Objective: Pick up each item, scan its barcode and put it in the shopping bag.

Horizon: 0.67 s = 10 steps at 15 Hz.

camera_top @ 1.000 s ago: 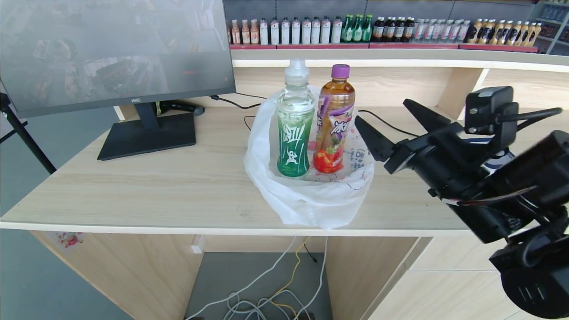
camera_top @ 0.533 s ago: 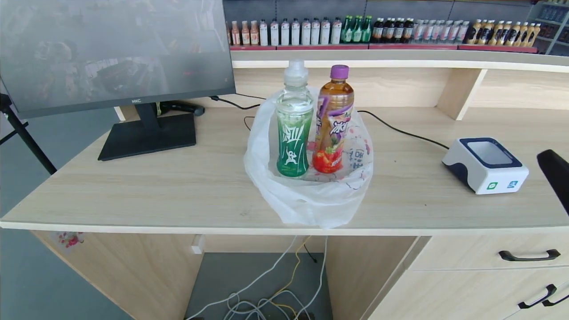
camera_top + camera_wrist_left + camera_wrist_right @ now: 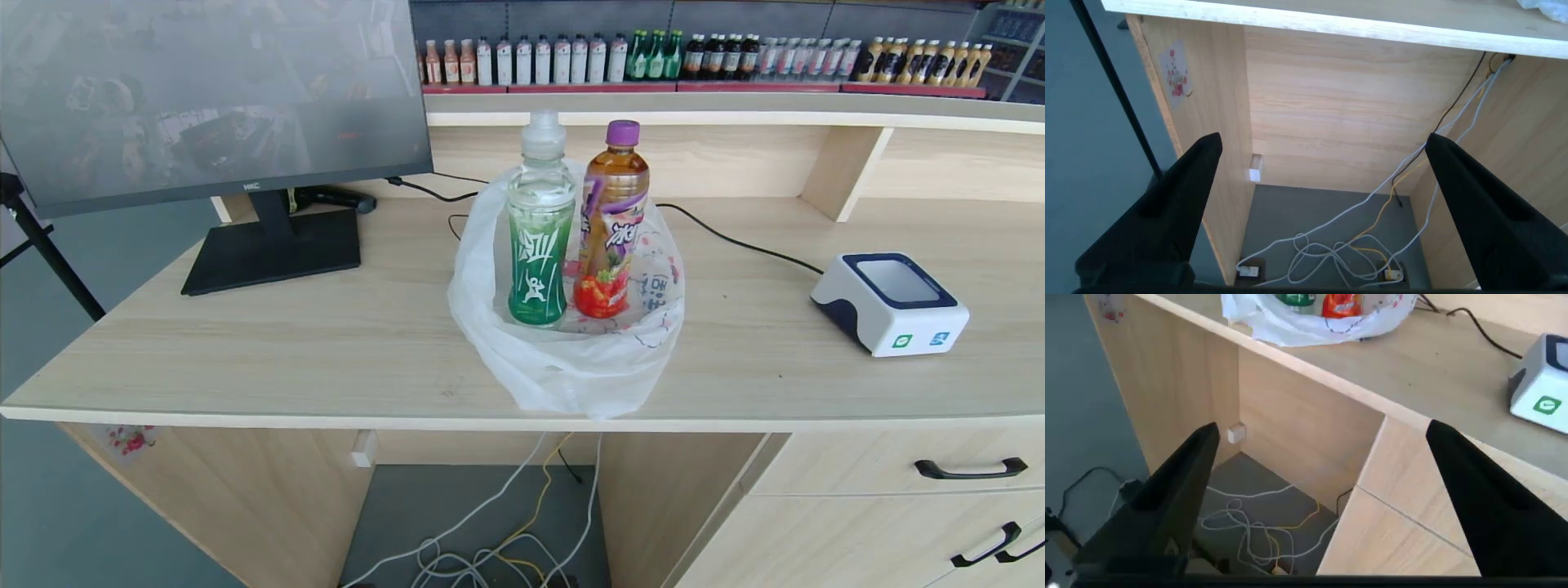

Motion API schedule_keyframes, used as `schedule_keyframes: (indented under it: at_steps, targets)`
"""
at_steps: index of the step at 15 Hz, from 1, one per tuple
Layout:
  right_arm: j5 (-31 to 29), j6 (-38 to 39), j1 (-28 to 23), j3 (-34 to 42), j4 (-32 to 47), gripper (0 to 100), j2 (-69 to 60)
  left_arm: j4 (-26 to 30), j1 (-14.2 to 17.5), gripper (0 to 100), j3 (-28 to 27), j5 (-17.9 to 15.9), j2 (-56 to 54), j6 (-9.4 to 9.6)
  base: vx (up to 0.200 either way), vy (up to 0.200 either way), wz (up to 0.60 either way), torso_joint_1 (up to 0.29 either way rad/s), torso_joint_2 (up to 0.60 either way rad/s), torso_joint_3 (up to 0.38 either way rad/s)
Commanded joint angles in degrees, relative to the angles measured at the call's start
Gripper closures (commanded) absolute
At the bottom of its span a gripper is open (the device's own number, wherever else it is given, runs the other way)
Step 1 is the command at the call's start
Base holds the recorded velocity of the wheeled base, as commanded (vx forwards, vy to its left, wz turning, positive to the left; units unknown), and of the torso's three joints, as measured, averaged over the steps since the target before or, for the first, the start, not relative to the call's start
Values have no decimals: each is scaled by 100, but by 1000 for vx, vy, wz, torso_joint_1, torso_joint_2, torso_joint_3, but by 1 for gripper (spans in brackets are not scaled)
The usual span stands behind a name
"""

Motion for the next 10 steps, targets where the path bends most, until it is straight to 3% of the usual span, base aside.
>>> schedule_keyframes:
  at_steps: [1, 3, 5, 7, 10]
  targets:
    - [77, -79, -128, 84, 1063, 0, -1552, -1, 1, 0, 0, 0, 1, -1, 0, 0, 0, 0, 0, 0]
    - [77, 18, -295, 57, 1687, 0, -1552, -1, -7, 0, 0, 0, 1, 8, 0, 0, 0, 0, 0, 0]
    - [68, 97, -418, 40, 1731, 0, -1552, -1, 1, 0, 0, 0, 1, 8, 0, 0, 0, 0, 0, 0]
    - [24, 440, -1235, 40, 1739, 0, -1552, -1, 1, 0, 0, 0, 1, 8, 0, 0, 0, 0, 0, 0]
    - [-547, 1020, -1297, 93, 1792, 0, -1306, -1, -7, 0, 0, 0, 1, 16, 0, 0, 0, 0, 0, 0]
